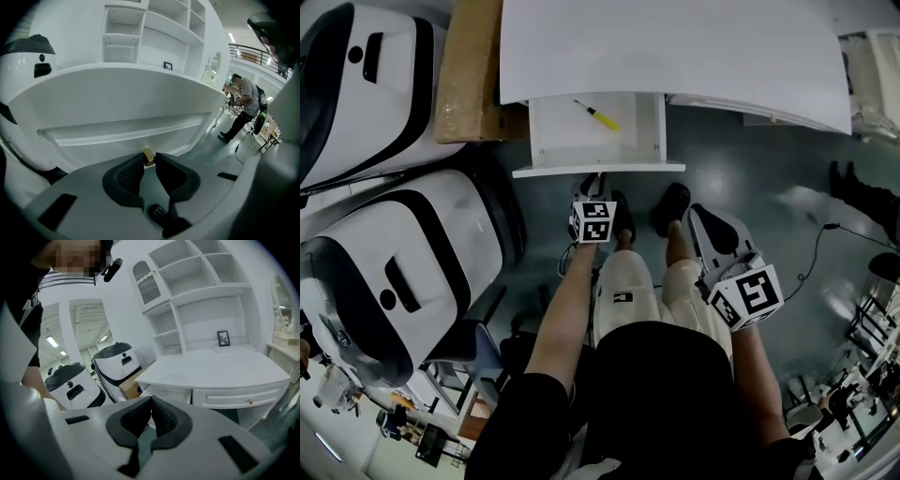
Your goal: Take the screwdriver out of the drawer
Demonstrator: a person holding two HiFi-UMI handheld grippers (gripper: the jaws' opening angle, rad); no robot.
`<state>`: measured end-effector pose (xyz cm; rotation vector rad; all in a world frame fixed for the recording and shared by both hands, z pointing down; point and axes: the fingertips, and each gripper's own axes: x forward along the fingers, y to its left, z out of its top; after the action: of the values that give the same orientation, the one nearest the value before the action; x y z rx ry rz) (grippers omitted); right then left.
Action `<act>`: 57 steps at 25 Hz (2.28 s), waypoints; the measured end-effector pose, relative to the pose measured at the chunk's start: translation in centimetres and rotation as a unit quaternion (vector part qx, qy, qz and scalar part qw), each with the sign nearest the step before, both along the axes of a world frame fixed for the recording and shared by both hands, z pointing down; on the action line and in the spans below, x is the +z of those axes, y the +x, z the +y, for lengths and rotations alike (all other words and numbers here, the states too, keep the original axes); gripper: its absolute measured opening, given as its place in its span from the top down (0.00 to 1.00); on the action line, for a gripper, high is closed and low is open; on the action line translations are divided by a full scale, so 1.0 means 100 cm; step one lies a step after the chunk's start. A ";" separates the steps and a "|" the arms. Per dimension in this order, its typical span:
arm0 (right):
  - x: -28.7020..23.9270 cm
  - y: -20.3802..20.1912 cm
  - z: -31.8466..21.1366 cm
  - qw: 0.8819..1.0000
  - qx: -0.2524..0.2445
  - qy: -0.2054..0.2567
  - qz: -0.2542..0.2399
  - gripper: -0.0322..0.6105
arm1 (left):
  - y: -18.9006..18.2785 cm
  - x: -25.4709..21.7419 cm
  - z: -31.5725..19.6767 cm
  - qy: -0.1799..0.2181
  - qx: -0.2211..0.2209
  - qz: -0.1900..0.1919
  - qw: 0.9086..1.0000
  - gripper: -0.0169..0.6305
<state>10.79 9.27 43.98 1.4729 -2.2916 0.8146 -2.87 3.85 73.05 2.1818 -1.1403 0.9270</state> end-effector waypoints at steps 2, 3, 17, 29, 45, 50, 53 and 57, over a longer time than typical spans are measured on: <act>-0.002 -0.003 0.002 1.000 -0.003 0.001 0.000 0.92 | -0.001 -0.001 0.004 -0.004 0.000 0.000 1.000 0.83; -0.003 -0.004 0.002 1.000 -0.003 0.002 0.001 0.92 | -0.002 -0.001 0.007 -0.005 0.001 0.000 1.000 0.83; -0.014 -0.019 0.010 1.000 -0.013 0.007 0.010 0.92 | -0.014 -0.005 0.045 -0.021 0.005 0.004 1.000 0.84; -0.032 -0.036 0.005 0.999 -0.027 0.026 0.016 0.92 | -0.021 -0.021 0.051 -0.032 0.023 0.011 0.999 0.88; -0.052 -0.051 0.002 0.996 -0.073 0.051 0.014 0.92 | -0.031 -0.159 0.064 0.066 0.027 0.072 0.995 0.94; -0.039 -0.054 -0.013 0.993 -0.108 0.037 0.015 0.92 | -0.032 -0.202 0.052 0.079 -0.003 0.101 0.992 0.94; -0.027 -0.056 -0.028 0.990 -0.136 0.023 0.016 0.92 | -0.028 -0.228 0.041 0.086 -0.024 0.121 0.989 0.94; -0.006 -0.057 -0.054 0.983 -0.182 0.001 0.031 0.92 | -0.023 -0.256 0.023 0.095 -0.057 0.136 0.984 0.94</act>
<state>5.04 3.88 43.33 1.0152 -2.4104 0.6471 -5.13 6.20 47.49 2.2782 -1.2444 0.4692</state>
